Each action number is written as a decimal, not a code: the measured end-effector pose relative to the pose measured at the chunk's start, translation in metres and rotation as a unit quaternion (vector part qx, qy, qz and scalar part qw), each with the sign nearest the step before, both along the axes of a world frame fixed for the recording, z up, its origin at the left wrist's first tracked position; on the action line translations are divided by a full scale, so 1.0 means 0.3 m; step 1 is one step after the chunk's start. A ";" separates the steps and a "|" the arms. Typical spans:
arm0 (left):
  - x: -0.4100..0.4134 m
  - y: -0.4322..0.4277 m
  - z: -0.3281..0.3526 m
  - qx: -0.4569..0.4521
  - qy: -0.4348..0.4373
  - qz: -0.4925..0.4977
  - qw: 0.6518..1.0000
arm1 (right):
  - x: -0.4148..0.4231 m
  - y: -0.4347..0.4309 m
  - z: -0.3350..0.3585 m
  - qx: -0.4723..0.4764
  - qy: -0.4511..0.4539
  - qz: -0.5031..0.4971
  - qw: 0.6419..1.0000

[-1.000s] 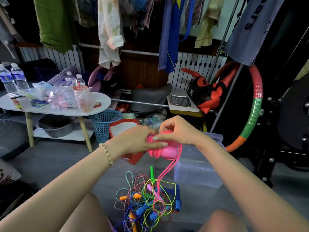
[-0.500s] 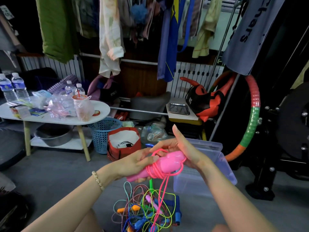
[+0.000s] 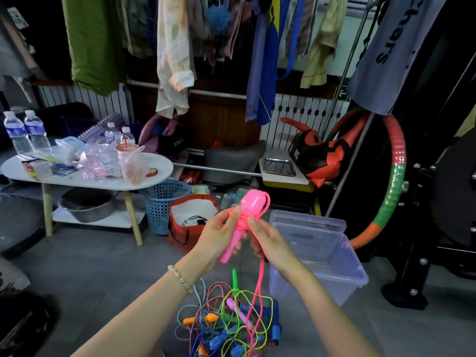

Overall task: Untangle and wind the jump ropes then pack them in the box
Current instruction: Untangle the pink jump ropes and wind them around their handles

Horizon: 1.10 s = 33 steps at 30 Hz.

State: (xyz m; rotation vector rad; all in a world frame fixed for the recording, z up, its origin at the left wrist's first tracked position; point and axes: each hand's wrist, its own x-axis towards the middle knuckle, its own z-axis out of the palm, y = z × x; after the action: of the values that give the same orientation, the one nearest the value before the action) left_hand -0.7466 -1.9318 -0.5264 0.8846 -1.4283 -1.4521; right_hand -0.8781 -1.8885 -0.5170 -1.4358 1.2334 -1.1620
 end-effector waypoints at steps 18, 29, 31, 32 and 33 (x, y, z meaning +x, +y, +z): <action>0.099 -0.029 0.048 -0.301 -0.382 -0.042 0.873 | -0.132 -0.018 0.120 -0.155 0.150 -0.022 0.976; 0.073 0.032 0.127 -0.301 -0.405 -0.147 0.850 | -0.129 -0.078 0.161 -0.064 0.190 0.113 0.973; 0.089 0.040 0.116 -0.226 -0.294 -0.239 0.897 | -0.136 -0.070 0.156 -0.015 0.117 0.145 0.982; 0.094 0.047 0.113 -0.187 -0.232 -0.272 0.915 | -0.138 -0.065 0.151 0.000 0.083 0.157 0.984; 0.098 0.049 0.108 -0.154 -0.179 -0.287 0.928 | -0.141 -0.059 0.145 0.011 0.044 0.168 0.985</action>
State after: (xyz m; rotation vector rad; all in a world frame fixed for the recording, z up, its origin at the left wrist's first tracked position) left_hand -0.7174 -1.9171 -0.4941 0.5660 -2.2623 -1.4526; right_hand -0.9203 -1.9063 -0.4734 -1.6193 1.0094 -0.8595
